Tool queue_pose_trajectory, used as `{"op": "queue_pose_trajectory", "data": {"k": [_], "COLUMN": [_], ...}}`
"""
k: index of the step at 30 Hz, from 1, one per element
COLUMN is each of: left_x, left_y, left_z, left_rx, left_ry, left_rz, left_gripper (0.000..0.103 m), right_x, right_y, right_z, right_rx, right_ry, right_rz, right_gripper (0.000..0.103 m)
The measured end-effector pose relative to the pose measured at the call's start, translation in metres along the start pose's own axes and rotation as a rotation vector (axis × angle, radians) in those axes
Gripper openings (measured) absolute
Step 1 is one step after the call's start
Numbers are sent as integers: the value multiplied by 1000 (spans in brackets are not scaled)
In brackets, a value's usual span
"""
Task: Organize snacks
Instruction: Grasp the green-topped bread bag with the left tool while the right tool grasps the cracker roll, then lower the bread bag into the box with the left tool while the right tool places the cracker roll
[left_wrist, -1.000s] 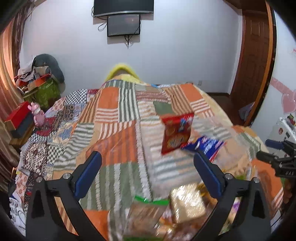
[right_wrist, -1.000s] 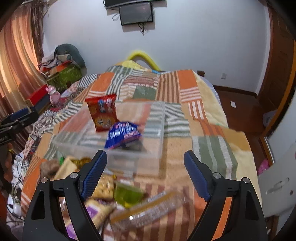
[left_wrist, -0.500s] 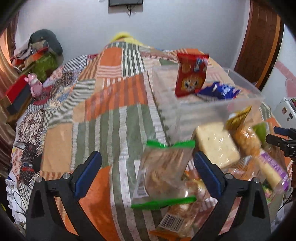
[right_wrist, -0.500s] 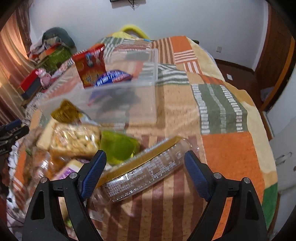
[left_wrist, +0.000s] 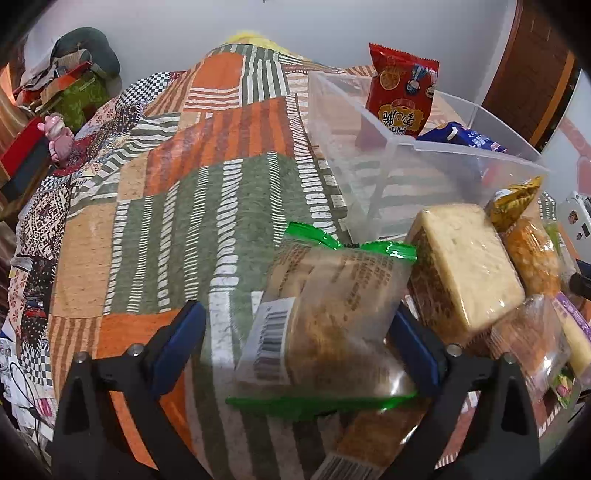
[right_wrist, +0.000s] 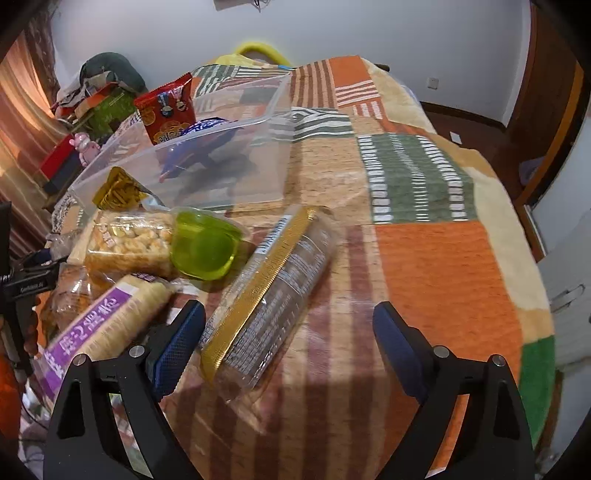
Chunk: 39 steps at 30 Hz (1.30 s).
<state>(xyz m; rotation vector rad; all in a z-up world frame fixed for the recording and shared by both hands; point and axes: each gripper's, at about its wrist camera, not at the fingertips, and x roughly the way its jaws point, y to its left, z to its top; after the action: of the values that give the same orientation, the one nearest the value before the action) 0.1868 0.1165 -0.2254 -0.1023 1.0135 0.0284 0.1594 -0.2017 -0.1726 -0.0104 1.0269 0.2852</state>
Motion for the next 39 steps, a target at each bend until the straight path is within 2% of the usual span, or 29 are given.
{"op": "queue_pose_trajectory", "data": {"k": [3,5,8,10,13,18,28,36,38,39], "left_x": [2,1,-2,-4,-9,-19,-55,-93,-96,-98], "left_y": [-4,-6,-8,-9,-7,-2,4,-9,-14,-18], "left_z": [1,1,0,-1,0,1,16,48,55,60], "left_rx": [12,26,47,54,46,24,-15,-17,-17,-18], "left_ry": [-9,-17,-27,-31,-36,-52,-141,-263,-280,-290], "left_rz": [3,4,18,24,28,37,53,21,6,-5], "left_gripper": [78,63,58,56,54,49,49,49,49,49], "right_x": [3,8,17,21,27,21,-19,-44,-46,-47], "right_y": [-3,-2,1,5,8,-1,-6,4,6,7], "right_z": [3,6,12,16,18,17,24,55,64,68], "right_rx": [12,19,16,7,1,41,31,10,8,5], "right_ry": [-3,5,6,6,1,-29,-131,-242,-264,-272], "right_rz": [-10,-8,-15,-11,-13,-16,-29,-18,-6,-2], "right_gripper": [88,81,66,51,41,33,33,32,30,26]}}
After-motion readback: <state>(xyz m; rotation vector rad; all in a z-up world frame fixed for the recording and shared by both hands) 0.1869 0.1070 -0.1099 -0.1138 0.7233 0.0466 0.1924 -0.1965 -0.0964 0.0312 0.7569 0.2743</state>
